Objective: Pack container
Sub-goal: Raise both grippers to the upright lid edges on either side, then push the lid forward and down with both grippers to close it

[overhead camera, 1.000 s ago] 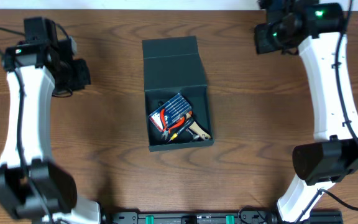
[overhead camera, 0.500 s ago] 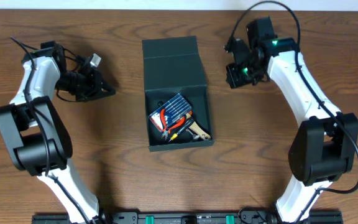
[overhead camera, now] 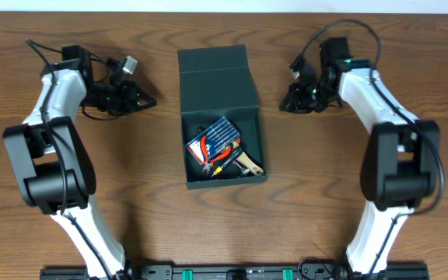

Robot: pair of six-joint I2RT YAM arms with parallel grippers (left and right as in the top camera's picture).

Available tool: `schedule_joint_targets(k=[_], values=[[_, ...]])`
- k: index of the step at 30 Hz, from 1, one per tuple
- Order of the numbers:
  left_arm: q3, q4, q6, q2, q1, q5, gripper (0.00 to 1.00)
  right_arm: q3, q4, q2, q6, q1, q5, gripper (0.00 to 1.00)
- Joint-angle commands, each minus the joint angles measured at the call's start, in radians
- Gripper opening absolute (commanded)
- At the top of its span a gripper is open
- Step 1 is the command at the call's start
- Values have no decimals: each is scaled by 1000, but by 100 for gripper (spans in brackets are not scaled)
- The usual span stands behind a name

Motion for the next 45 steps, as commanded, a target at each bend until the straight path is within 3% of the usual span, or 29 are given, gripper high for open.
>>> schedule_joint_targets(k=[1,6,28,45], values=[[2,8,24,59,-19,30,6,-6,15,87,27,7,-167,1],[3,45,24,119,-23,149,6,-6,21,151,25,8,-216,1],[3,108,24,208,-100,178,6,-2,155,156,-26,51,-366,1],[3,116,24,208,-101,177,6,-2,266,156,24,54,-264,1]])
